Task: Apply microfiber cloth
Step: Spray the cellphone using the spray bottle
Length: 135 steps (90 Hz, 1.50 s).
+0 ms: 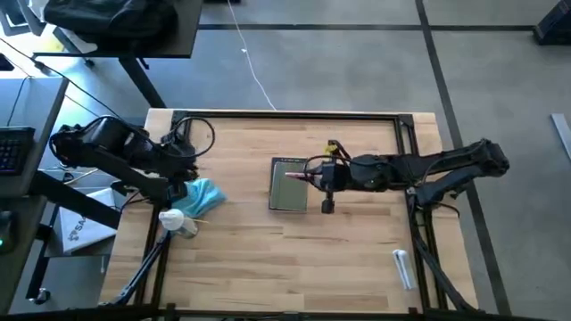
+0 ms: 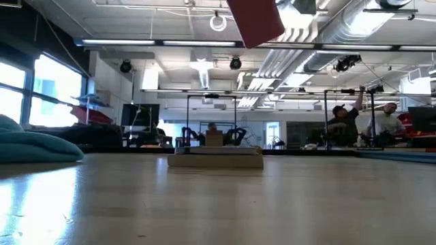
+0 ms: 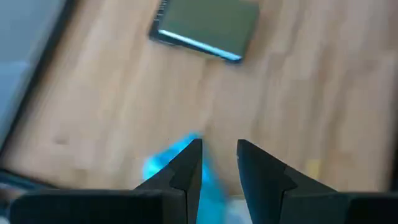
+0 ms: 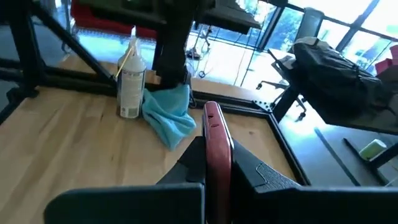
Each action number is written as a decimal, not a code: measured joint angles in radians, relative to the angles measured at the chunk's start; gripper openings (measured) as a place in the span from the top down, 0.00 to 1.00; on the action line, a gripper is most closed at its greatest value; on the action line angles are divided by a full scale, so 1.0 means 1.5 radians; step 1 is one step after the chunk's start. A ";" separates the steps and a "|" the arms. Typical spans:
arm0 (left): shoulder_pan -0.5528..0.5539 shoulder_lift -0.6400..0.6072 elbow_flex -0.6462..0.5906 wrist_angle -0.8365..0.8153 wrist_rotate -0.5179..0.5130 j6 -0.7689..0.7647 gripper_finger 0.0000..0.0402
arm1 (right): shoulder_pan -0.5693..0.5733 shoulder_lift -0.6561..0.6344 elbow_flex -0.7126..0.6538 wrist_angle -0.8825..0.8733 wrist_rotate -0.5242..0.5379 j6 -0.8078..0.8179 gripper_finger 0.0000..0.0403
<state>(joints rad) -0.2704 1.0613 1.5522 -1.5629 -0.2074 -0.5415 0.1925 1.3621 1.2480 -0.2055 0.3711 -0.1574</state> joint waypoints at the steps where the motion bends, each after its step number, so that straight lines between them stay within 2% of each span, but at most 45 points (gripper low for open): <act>1: 0.000 -0.002 -0.001 0.001 0.014 -0.002 0.80 | -0.001 0.000 0.000 0.000 0.000 0.000 1.00; 7: -0.008 -0.006 0.000 0.002 0.090 -0.009 0.80 | -0.008 0.000 0.000 0.004 0.001 0.000 1.00; 12: -0.018 -0.006 -0.001 -0.007 0.114 -0.015 0.79 | -0.013 0.000 0.000 0.006 0.001 0.003 1.00; 32: -0.086 -0.012 -0.041 -0.006 0.113 0.015 0.70 | -0.024 0.003 0.000 -0.001 0.002 0.028 1.00; 50: -0.155 -0.014 -0.084 -0.005 0.118 -0.008 0.65 | -0.024 0.018 0.000 -0.019 0.000 0.028 1.00; 68: -0.187 -0.026 -0.144 -0.006 0.122 -0.091 0.64 | -0.039 0.051 0.000 -0.016 -0.003 0.013 1.00; 85: -0.204 -0.028 -0.200 -0.006 0.188 -0.143 0.64 | -0.045 0.073 0.000 -0.020 -0.008 -0.017 1.00; 103: -0.219 -0.029 -0.217 -0.006 0.231 -0.183 0.64 | -0.050 0.078 0.000 -0.028 -0.012 -0.026 1.00; 135: -0.257 -0.027 -0.258 -0.005 0.220 -0.184 0.65 | -0.050 0.078 0.000 -0.039 -0.034 -0.023 1.00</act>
<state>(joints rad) -0.6555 1.0206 1.1658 -1.5710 0.1223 -0.8175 0.1177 1.4792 1.2480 -0.2640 0.3195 -0.1921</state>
